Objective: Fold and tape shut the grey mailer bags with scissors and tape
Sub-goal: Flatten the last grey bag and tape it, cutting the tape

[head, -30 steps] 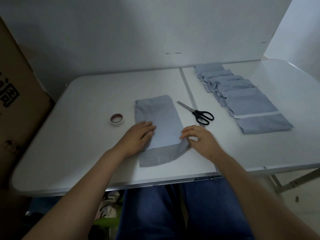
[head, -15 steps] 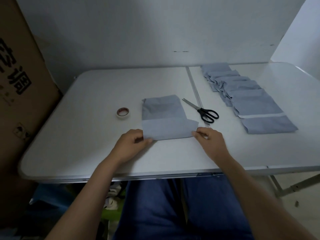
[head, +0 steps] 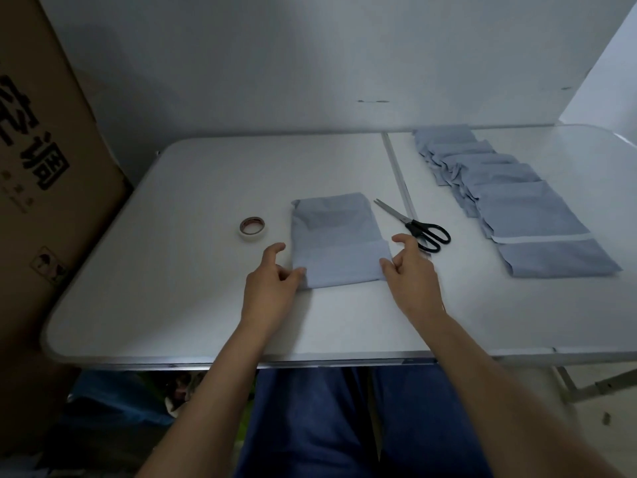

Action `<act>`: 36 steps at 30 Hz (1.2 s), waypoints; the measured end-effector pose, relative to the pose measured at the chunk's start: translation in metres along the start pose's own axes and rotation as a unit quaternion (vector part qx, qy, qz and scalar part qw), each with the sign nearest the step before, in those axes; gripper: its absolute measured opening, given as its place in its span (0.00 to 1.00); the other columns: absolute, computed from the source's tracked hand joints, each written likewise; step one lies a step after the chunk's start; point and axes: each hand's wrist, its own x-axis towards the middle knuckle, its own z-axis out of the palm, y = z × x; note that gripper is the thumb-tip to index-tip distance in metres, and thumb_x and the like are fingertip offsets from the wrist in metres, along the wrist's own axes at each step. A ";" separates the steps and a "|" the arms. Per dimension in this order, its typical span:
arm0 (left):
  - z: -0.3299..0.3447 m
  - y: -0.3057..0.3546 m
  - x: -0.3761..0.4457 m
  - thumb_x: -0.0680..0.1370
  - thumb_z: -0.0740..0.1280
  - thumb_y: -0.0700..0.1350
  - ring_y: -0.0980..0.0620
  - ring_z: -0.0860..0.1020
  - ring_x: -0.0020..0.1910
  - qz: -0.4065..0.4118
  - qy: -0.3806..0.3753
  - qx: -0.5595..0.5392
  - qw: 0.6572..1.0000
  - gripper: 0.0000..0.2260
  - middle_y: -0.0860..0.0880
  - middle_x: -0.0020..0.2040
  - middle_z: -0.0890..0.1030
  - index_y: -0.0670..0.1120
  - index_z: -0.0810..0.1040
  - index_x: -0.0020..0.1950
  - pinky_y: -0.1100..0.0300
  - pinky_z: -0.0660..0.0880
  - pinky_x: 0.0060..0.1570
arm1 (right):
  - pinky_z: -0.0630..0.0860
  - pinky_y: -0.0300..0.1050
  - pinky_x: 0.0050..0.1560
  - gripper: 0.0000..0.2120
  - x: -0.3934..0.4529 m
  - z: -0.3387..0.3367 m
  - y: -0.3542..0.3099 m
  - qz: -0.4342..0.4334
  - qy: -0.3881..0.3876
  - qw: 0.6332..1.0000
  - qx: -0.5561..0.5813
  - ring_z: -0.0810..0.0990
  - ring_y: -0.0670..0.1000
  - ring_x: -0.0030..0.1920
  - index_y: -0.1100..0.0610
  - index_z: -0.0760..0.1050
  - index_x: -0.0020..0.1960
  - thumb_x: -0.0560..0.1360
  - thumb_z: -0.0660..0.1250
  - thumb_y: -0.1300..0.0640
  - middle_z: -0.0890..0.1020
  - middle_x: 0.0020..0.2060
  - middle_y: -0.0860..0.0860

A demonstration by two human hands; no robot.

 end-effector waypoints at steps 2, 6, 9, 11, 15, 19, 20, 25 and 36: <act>0.001 0.001 0.000 0.78 0.67 0.49 0.59 0.76 0.37 0.009 0.007 0.021 1.000 0.16 0.53 0.37 0.79 0.55 0.68 0.64 0.67 0.67 0.34 | 0.75 0.48 0.39 0.19 -0.001 0.001 0.001 -0.012 0.002 1.000 -0.011 0.76 0.52 0.35 0.56 0.65 0.68 0.79 0.63 0.59 0.76 0.34 0.54; 0.003 -0.002 0.000 0.78 0.66 0.49 0.58 0.76 0.37 0.026 0.002 0.056 0.998 0.04 0.54 0.37 0.79 0.52 0.75 0.51 0.66 0.70 0.34 | 0.76 0.51 0.38 0.16 -0.001 0.005 0.005 -0.028 0.006 0.999 -0.029 0.75 0.52 0.36 0.56 0.67 0.66 0.79 0.63 0.59 0.74 0.33 0.53; 0.004 -0.006 0.000 0.78 0.66 0.48 0.58 0.76 0.37 0.038 0.007 0.067 0.997 0.01 0.54 0.39 0.79 0.52 0.76 0.47 0.65 0.71 0.35 | 0.72 0.45 0.38 0.12 -0.003 0.008 0.009 -0.069 0.015 0.996 -0.060 0.74 0.50 0.41 0.57 0.71 0.63 0.79 0.63 0.59 0.73 0.38 0.49; 0.005 -0.007 -0.001 0.79 0.65 0.47 0.57 0.76 0.37 0.046 0.008 0.081 0.996 0.02 0.54 0.39 0.79 0.51 0.77 0.47 0.63 0.72 0.37 | 0.72 0.45 0.41 0.09 -0.004 0.010 0.011 -0.086 0.017 0.992 -0.089 0.76 0.52 0.45 0.58 0.75 0.59 0.80 0.62 0.60 0.76 0.43 0.51; 0.006 -0.005 0.000 0.79 0.63 0.44 0.54 0.76 0.38 0.074 0.003 0.120 0.990 0.03 0.53 0.39 0.79 0.48 0.76 0.47 0.58 0.73 0.39 | 0.73 0.46 0.41 0.07 -0.005 0.012 0.012 -0.105 0.031 0.986 -0.126 0.77 0.54 0.46 0.59 0.76 0.56 0.79 0.62 0.60 0.79 0.45 0.55; 0.006 -0.011 0.000 0.77 0.63 0.40 0.49 0.75 0.40 0.129 0.018 0.192 0.973 0.03 0.51 0.38 0.77 0.45 0.76 0.48 0.53 0.72 0.42 | 0.71 0.44 0.40 0.07 -0.006 0.012 0.015 -0.107 0.050 0.983 -0.143 0.78 0.55 0.45 0.59 0.77 0.55 0.79 0.63 0.59 0.80 0.44 0.54; 0.004 -0.014 0.000 0.77 0.63 0.39 0.49 0.75 0.40 0.133 0.021 0.198 0.971 0.04 0.50 0.39 0.76 0.45 0.77 0.49 0.53 0.72 0.43 | 0.70 0.44 0.40 0.07 -0.006 0.012 0.014 -0.106 0.050 0.982 -0.147 0.78 0.55 0.46 0.59 0.77 0.55 0.79 0.63 0.59 0.80 0.44 0.54; -0.001 -0.017 -0.001 0.78 0.63 0.39 0.47 0.75 0.44 0.143 0.038 0.196 0.969 0.06 0.48 0.43 0.78 0.45 0.78 0.52 0.51 0.73 0.45 | 0.68 0.42 0.42 0.08 -0.006 0.012 0.012 -0.100 0.046 0.981 -0.161 0.77 0.54 0.47 0.58 0.76 0.56 0.79 0.63 0.58 0.79 0.44 0.54; 0.031 0.000 -0.012 0.83 0.43 0.57 0.54 0.40 0.77 0.276 -0.199 0.313 0.887 0.23 0.54 0.79 0.42 0.59 0.46 0.78 0.55 0.40 0.75 | 0.72 0.46 0.46 0.10 -0.008 0.008 0.008 -0.091 0.033 0.981 -0.168 0.77 0.54 0.50 0.57 0.76 0.59 0.80 0.61 0.56 0.80 0.47 0.54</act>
